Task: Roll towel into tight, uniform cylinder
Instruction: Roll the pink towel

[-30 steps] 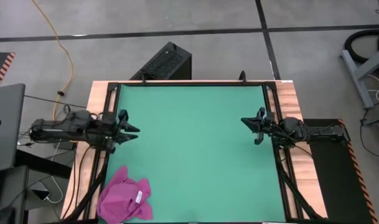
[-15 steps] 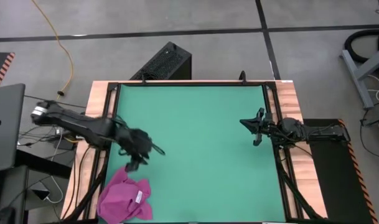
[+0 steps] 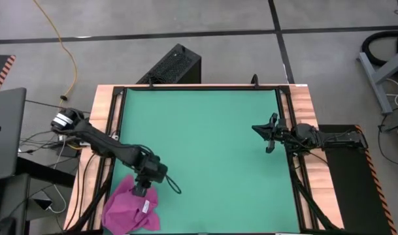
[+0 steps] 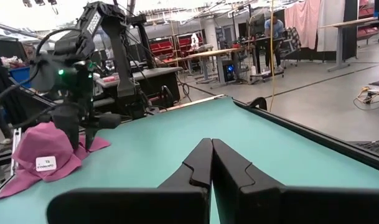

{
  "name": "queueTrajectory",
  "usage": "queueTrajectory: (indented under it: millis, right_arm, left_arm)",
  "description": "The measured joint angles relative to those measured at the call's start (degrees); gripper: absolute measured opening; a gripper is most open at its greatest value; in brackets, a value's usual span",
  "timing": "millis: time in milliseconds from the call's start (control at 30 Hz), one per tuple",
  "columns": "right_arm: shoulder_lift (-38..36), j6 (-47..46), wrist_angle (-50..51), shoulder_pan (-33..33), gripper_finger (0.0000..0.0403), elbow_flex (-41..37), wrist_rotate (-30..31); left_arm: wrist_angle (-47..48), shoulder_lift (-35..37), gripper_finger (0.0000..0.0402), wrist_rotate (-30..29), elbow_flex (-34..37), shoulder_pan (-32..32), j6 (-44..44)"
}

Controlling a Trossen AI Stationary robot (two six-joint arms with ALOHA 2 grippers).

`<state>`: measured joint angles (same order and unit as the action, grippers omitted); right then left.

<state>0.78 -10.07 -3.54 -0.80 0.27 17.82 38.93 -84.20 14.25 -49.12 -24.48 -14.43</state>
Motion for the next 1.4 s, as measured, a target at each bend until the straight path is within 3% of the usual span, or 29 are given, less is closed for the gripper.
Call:
queueTrajectory:
  millis: [400,767,867,1033,1233,1400]
  right_arm:
    - [0.0,0.0,0.1,0.0,0.0031,0.0,0.0]
    - [0.0,0.0,0.1,0.0,0.0031,0.0,0.0]
    - [0.0,0.0,0.1,0.0,0.0031,0.0,0.0]
    - [0.0,0.0,0.1,0.0,0.0031,0.0,0.0]
    - [0.0,0.0,-0.2,0.0,0.0031,0.0,0.0]
    - [0.0,-1.0,-3.7,0.0,0.0031,0.0,0.0]
  left_arm:
    - [-6.6,-2.3,0.0120,-4.3,1.7,-6.4,-9.7]
    - [-6.7,-7.4,0.0116,-5.2,2.7,-9.5,-18.2]
    - [-6.6,-7.5,0.0091,-6.0,2.7,-9.6,-18.8]
    - [-5.6,-6.6,0.0011,-8.9,2.3,-9.2,-19.6]
    - [1.1,-6.5,0.0001,-14.6,-4.8,-7.7,-15.6]
    - [15.6,-6.5,0.0000,-27.1,-15.4,-5.3,-5.7]
